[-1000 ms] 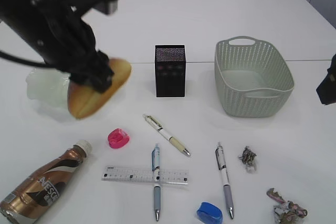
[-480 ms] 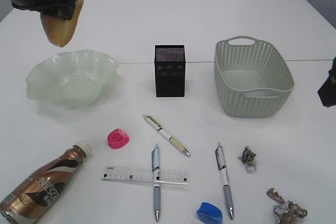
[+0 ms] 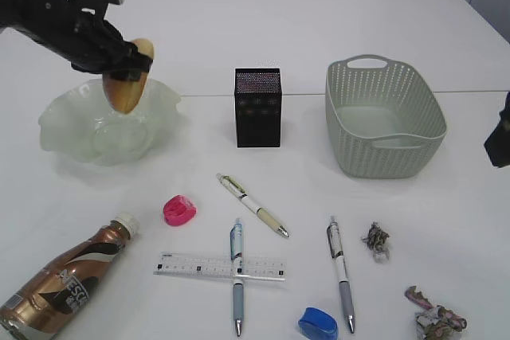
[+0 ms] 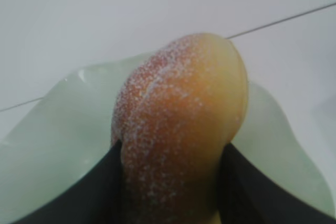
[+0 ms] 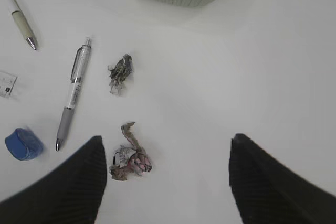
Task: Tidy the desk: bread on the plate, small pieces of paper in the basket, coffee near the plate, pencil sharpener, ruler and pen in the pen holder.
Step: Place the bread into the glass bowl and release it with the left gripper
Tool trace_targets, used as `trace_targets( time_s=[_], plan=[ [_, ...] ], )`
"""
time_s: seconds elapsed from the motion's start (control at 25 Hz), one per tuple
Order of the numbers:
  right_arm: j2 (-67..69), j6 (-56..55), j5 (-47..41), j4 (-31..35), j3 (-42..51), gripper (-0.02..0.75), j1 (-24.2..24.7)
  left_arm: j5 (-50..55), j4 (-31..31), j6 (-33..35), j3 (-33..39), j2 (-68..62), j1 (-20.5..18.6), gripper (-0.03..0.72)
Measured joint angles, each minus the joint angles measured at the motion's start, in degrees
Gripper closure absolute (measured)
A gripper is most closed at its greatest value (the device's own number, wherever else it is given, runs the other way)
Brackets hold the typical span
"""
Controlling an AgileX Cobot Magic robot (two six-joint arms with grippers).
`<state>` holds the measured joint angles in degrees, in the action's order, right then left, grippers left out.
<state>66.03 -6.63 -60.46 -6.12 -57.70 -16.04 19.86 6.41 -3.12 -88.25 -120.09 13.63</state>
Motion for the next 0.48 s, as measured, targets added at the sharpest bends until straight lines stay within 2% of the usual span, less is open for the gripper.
trace_targets(
  time_s=[0.24,0.48],
  plan=[
    [1.49,0.00,-0.14,0.00,0.00,0.206,0.00,3.00,2.28,0.00,-0.10,-3.08,0.00,0.326],
    [1.49,0.00,-0.14,0.10,0.00,0.206,0.00,7.81,4.34,0.00,-0.12,-3.21,0.00,0.170]
  ],
)
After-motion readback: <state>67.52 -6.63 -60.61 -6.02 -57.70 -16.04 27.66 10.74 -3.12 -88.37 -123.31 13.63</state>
